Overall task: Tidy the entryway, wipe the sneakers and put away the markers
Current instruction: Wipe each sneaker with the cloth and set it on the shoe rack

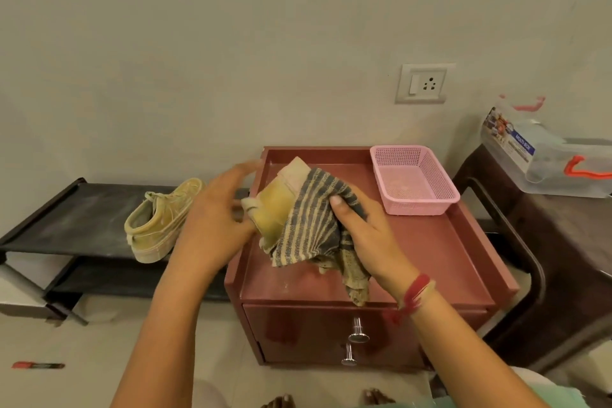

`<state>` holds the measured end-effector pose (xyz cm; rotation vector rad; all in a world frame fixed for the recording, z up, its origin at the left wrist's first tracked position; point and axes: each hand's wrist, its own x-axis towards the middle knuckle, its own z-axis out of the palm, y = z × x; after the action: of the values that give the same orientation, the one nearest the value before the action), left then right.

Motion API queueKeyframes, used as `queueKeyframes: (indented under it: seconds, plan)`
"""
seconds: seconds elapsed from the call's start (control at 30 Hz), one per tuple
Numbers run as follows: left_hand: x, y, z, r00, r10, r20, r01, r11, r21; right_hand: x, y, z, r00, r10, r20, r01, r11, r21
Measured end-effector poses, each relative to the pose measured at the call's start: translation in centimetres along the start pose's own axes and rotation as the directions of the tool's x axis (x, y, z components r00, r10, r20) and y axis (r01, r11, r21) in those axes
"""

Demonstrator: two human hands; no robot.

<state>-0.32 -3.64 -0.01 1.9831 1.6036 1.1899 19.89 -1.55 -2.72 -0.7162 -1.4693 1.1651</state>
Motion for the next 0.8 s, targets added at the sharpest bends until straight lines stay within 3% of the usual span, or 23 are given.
queueKeyframes:
  seconds: [0.1,0.2,0.27,0.37,0.47,0.53,0.7,0.8]
  plan:
    - [0.2,-1.2,1.0,0.924,-0.342,-0.173,0.299,0.926,-0.232,-0.6,0.7,0.9,0.998,-0.065,0.002,0.065,0.991,-0.114]
    - [0.3,0.1,1.0,0.81,-0.569,-0.139,0.399,0.71,-0.58,-1.3,1.2,1.9,0.993,-0.107,0.053,0.116,0.963,-0.243]
    - [0.2,0.7,1.0,0.854,-0.518,-0.046,0.399,0.709,-0.582,-1.5,1.4,2.3,0.989,-0.115,0.095,0.137,0.951,-0.276]
    - [0.1,0.5,1.6,0.871,-0.49,0.003,0.469,0.831,-0.298,-1.8,1.2,2.6,0.984,-0.074,0.163,0.116,0.958,-0.262]
    - [0.4,-0.4,1.6,0.841,-0.539,-0.044,0.499,0.805,-0.32,-1.5,-0.3,1.9,0.994,0.097,0.048,-0.096,0.995,-0.014]
    - [0.4,-1.3,1.1,0.843,-0.537,-0.019,0.491,0.784,-0.379,-0.9,-1.5,0.0,0.986,0.142,-0.092,-0.14,0.99,0.022]
    - [-0.3,-2.4,0.3,0.939,-0.319,0.131,0.344,0.882,-0.323,0.4,-3.6,-4.5,0.885,0.067,-0.461,-0.12,0.989,-0.087]
    - [-0.5,-1.9,-0.4,0.946,-0.171,0.275,0.247,0.93,-0.271,0.1,-3.6,-4.5,0.881,-0.135,-0.454,-0.075,0.908,-0.413]
